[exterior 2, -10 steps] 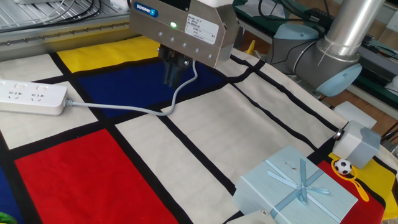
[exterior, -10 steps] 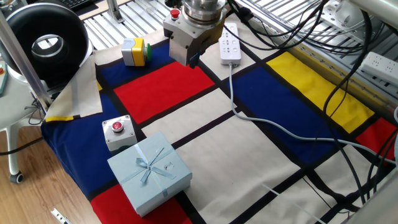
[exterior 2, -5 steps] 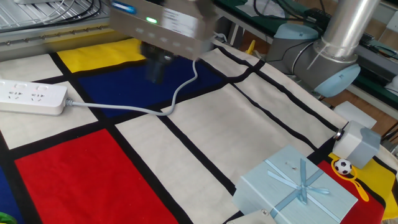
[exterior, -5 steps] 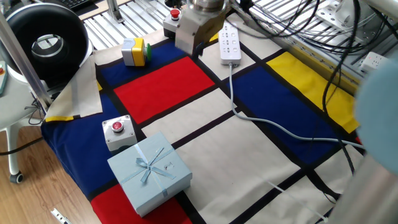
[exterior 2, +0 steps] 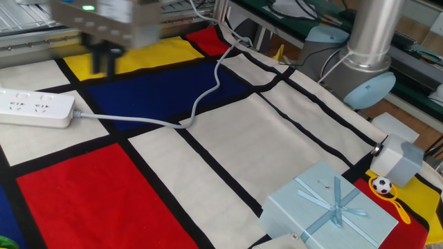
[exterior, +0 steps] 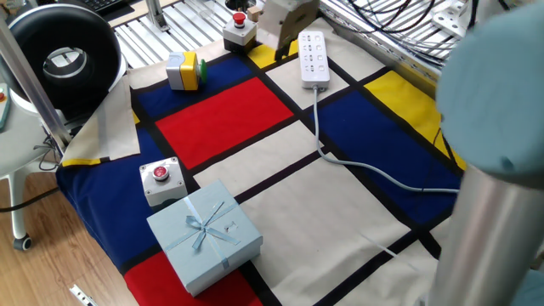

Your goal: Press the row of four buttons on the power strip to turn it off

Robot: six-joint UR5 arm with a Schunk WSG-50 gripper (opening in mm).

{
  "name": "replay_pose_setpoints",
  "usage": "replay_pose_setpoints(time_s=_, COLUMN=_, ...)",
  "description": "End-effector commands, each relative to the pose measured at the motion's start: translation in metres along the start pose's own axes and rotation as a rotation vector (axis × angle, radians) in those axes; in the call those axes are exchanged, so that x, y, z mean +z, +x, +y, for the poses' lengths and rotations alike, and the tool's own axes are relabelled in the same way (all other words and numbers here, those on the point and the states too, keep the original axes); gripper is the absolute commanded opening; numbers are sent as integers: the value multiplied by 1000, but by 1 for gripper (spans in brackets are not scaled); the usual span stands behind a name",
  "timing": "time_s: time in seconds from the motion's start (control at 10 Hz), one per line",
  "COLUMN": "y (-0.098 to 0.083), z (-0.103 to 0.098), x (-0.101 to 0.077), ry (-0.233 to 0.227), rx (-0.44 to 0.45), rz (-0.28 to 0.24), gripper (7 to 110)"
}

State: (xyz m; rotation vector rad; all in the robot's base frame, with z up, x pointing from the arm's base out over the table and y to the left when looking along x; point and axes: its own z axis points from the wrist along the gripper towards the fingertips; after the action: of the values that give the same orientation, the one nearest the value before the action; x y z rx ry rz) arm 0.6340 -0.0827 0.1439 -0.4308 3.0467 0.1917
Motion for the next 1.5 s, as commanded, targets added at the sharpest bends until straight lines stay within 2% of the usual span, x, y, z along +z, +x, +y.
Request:
replay_pose_setpoints(time_s=0.0, y=-11, z=-68, x=13, ry=38, rx=-60, rz=-26, gripper=22)
replay_pose_setpoints(time_s=0.3, y=-20, z=-72, x=22, ry=43, rx=-60, rz=-50, gripper=22)
replay_pose_setpoints(time_s=0.4, y=-17, z=-71, x=20, ry=55, rx=-73, rz=-33, gripper=44)
replay_pose_setpoints(time_s=0.5, y=-15, z=-84, x=20, ry=105, rx=-77, rz=-24, gripper=44)
replay_pose_setpoints(time_s=0.6, y=-15, z=-85, x=19, ry=111, rx=-28, rz=-25, gripper=44)
replay_pose_setpoints(time_s=0.8, y=-17, z=-79, x=20, ry=82, rx=36, rz=-38, gripper=44)
replay_pose_setpoints(time_s=0.9, y=-21, z=-78, x=20, ry=79, rx=41, rz=-52, gripper=44)
replay_pose_setpoints(time_s=1.0, y=-21, z=-85, x=19, ry=106, rx=45, rz=-54, gripper=44)
replay_pose_setpoints(time_s=1.2, y=-23, z=-81, x=19, ry=90, rx=58, rz=-61, gripper=44)
replay_pose_setpoints(time_s=1.3, y=-12, z=-83, x=21, ry=83, rx=46, rz=-24, gripper=44)
replay_pose_setpoints(time_s=1.4, y=7, z=-91, x=26, ry=62, rx=12, rz=37, gripper=44)
